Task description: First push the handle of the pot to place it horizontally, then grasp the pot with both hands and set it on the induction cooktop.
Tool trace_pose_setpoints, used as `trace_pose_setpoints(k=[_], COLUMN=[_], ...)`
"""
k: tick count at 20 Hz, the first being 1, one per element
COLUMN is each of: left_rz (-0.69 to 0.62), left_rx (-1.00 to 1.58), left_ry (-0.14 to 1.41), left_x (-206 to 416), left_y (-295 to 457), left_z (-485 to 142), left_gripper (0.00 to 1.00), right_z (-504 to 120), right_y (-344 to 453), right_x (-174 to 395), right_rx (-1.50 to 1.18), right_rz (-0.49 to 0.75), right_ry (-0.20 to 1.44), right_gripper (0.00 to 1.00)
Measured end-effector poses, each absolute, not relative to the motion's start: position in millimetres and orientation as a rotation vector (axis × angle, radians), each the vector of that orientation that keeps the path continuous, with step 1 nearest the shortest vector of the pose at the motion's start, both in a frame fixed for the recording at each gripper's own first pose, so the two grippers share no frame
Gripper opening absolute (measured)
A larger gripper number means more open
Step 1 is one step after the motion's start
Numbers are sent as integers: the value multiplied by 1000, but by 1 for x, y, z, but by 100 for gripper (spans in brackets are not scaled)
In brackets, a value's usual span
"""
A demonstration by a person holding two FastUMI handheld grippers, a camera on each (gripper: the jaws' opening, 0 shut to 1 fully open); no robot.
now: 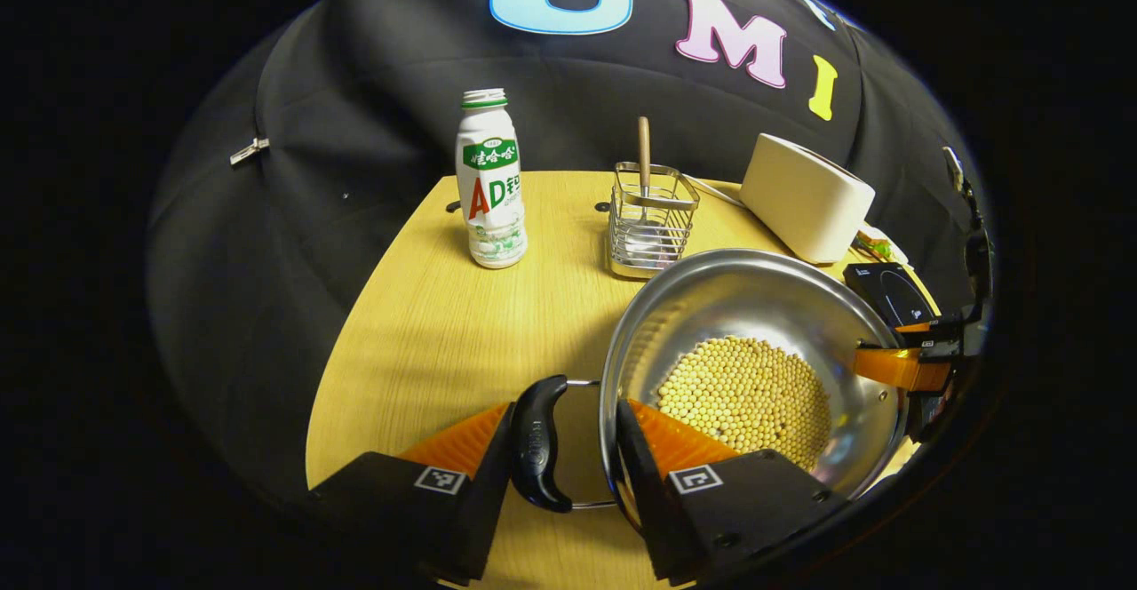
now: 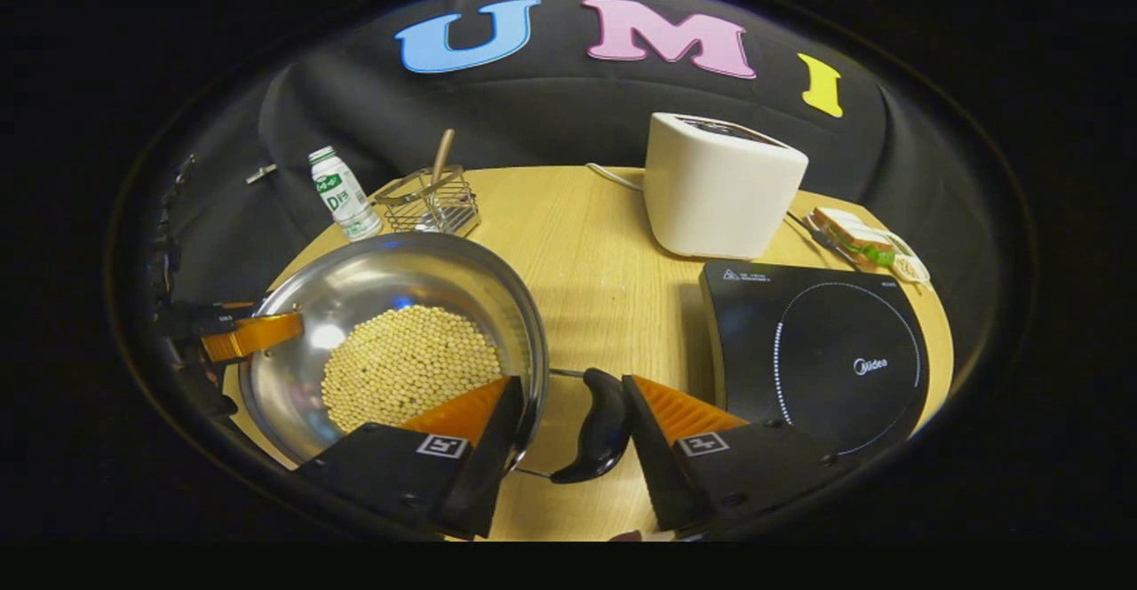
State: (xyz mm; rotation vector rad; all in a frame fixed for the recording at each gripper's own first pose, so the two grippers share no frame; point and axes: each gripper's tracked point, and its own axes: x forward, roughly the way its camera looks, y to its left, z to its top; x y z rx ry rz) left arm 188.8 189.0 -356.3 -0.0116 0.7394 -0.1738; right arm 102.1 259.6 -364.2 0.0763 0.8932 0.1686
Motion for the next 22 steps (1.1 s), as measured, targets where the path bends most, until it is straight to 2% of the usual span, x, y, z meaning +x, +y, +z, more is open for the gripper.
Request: trace_pose_setpoints(k=[3,5,6,8,18,19,20,22], left_rz=[-193,-208,-207,-198,-193,-194,-192,-193], left_rx=[-22,-31,-29,-30,-14,-12,-16,-16], left_ry=[735,754,757,761,732,729,732,724], left_x=[189,185,185,184,166,164,161,157], left_y=[189,188,188,186,172,168,163,152], left_z=[-357,-358,-358,-357,-305,-298,-291,-277], left_gripper=[67,63,62,59,57,56,57,57], right_z=[-366,-366,-366,-363,-318,-310,-303,-290], right_y=[258,259,260,257,236,232,226,212], right_x=[103,105,105,103,98,97,96,96], right_rx=[86,105,103,80,79,79,78,78], right_rz=[161,155,159,164,182,183,182,181], right_ry=[902,910,911,911,888,881,875,867], right_gripper=[66,58,61,55,54,51,54,54])
